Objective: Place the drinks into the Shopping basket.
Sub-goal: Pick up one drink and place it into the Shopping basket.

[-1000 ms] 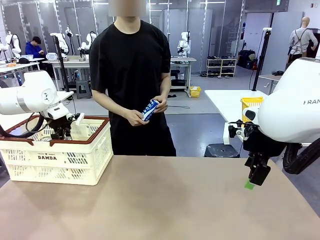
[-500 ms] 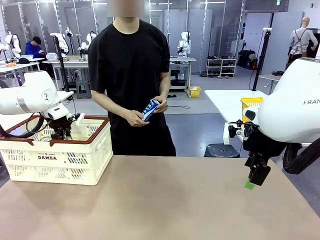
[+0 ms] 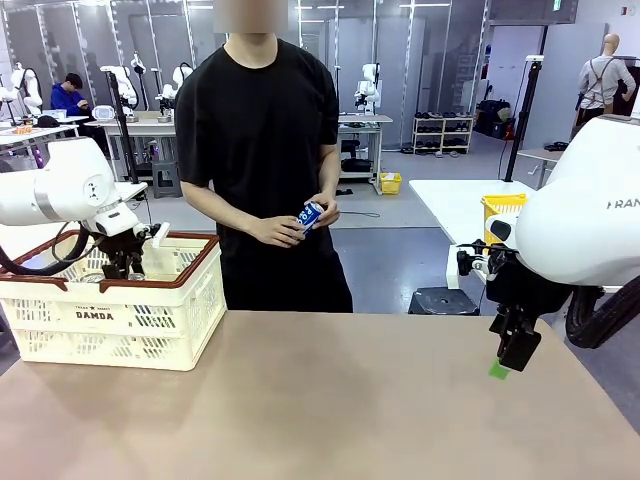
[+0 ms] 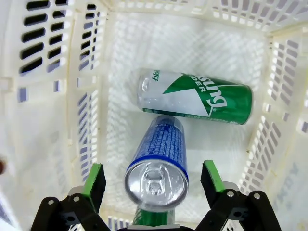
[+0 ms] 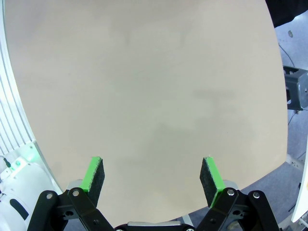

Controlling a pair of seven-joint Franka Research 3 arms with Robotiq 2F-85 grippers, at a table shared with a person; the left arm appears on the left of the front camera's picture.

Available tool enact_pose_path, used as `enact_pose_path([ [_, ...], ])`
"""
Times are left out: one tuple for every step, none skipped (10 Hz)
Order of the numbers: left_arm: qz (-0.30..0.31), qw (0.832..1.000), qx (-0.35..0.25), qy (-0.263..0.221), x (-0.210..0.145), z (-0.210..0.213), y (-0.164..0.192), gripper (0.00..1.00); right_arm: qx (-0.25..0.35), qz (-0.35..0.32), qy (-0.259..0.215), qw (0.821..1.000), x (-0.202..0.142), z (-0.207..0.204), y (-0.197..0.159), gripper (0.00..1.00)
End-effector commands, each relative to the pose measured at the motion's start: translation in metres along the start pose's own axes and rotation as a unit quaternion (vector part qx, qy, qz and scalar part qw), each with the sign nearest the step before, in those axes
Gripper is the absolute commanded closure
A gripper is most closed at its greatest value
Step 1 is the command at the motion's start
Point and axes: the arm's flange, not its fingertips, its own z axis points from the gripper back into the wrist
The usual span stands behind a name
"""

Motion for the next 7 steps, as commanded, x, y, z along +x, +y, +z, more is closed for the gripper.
enact_pose_path([
  [-0.024, 0.999, 0.029, 0.014, 0.013, 0.033, -0.014, 0.00, -0.001, 0.000, 0.004, 1.000, 0.000, 0.001, 0.000, 0.00],
  [-0.028, 0.999, 0.038, 0.023, 0.019, 0.048, -0.017, 0.00, -0.001, 0.000, 0.004, 1.000, 0.000, 0.001, 0.000, 0.00],
  [-0.027, 0.998, 0.040, 0.034, 0.023, 0.061, -0.019, 0.00, -0.001, 0.000, 0.004, 1.000, 0.000, 0.001, 0.000, 0.00],
  [-0.037, 0.998, 0.032, 0.037, 0.030, 0.078, -0.025, 0.00, -0.001, 0.000, 0.004, 1.000, 0.000, 0.001, 0.000, 0.00],
  [-0.042, 0.998, 0.031, 0.031, 0.038, 0.092, -0.030, 0.00, -0.001, 0.000, 0.004, 1.000, 0.000, 0.001, 0.000, 0.00],
  [-0.067, 0.997, 0.035, 0.012, 0.055, 0.111, -0.038, 0.00, -0.001, 0.000, 0.004, 1.000, 0.000, 0.001, 0.000, 0.00],
  [-0.095, 0.995, 0.036, -0.005, 0.071, 0.122, -0.047, 0.00, -0.001, 0.000, 0.004, 1.000, 0.000, 0.001, 0.000, 0.00],
])
